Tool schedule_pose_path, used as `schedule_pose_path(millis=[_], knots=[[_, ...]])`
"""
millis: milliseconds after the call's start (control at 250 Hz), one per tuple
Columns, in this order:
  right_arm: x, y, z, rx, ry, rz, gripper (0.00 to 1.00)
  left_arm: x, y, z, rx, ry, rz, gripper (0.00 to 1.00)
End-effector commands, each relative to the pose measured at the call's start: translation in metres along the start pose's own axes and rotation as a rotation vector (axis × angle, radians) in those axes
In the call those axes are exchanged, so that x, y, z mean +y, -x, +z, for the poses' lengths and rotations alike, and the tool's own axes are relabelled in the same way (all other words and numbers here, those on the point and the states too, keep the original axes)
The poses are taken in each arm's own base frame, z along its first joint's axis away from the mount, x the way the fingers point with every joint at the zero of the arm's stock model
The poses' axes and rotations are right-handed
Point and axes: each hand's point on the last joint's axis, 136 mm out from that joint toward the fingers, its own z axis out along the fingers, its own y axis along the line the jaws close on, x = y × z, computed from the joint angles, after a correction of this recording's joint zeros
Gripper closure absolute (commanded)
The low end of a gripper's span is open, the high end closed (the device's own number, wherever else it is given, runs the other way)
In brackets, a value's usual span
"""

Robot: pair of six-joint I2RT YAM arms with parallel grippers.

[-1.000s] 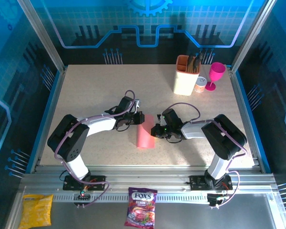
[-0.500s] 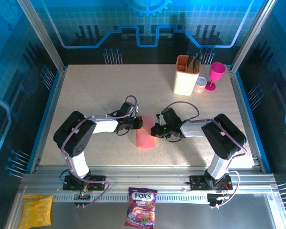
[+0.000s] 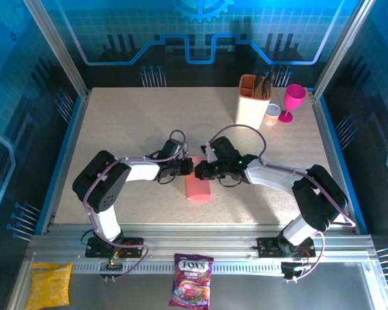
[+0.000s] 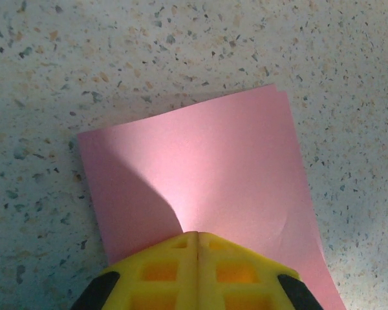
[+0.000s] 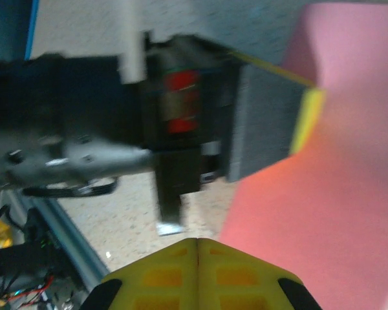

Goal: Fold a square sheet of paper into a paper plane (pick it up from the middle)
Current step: First fold in half a square sheet of paper at the center of the table.

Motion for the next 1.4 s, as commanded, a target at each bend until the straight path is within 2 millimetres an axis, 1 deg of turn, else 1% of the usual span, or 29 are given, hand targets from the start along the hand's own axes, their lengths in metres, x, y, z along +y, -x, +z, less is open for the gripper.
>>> schedule_pose_path(millis=[0,104,208,268,272,284,399,511,647,795,939,1079,1242,1294,1398], knots=[[0.013,-0.014,0.017,0.044,0.017,-0.004,1.0,0.02,-0.019,0.004,0.055,0.059,-0.005,0.99],[0.02,-0.026,0.033,0.059,0.038,0.0,1.0,0.02,-0.019,0.004,0.058,0.058,-0.005,0.99],[0.019,-0.035,0.048,0.065,0.047,0.015,1.0,0.02,-0.021,0.005,0.063,0.058,-0.006,0.99],[0.019,-0.033,0.054,0.053,0.054,0.02,1.0,0.019,-0.02,0.005,0.064,0.055,-0.006,1.0],[0.014,-0.038,0.055,0.061,0.046,0.025,1.0,0.019,-0.021,0.005,0.065,0.055,-0.006,1.0],[0.011,-0.04,0.057,0.064,0.041,0.03,1.0,0.019,-0.02,0.005,0.063,0.054,-0.006,1.0],[-0.001,-0.043,0.066,0.057,0.017,0.037,1.0,0.019,-0.019,0.004,0.061,0.054,-0.005,1.0],[-0.021,-0.051,0.074,0.071,-0.036,0.058,1.0,0.018,-0.02,0.004,0.062,0.053,-0.004,1.0],[-0.043,-0.073,0.081,0.131,-0.081,0.084,1.0,0.019,-0.021,0.004,0.066,0.054,-0.004,1.0],[-0.056,-0.096,0.08,0.176,-0.105,0.094,1.0,0.019,-0.02,0.005,0.064,0.054,-0.003,1.0],[-0.061,-0.107,0.076,0.178,-0.115,0.099,1.0,0.019,-0.02,0.005,0.064,0.055,-0.003,1.0],[-0.057,-0.114,0.075,0.192,-0.113,0.093,1.0,0.02,-0.021,0.006,0.07,0.058,-0.005,1.0],[-0.053,-0.132,0.075,0.243,-0.135,0.047,1.0,0.021,-0.022,0.005,0.074,0.061,-0.005,1.0],[-0.051,-0.135,0.073,0.238,-0.132,0.046,1.0,0.02,-0.021,0.005,0.071,0.06,-0.006,1.0],[-0.046,-0.132,0.065,0.195,-0.113,0.059,1.0,0.02,-0.021,0.005,0.073,0.061,-0.008,1.0]])
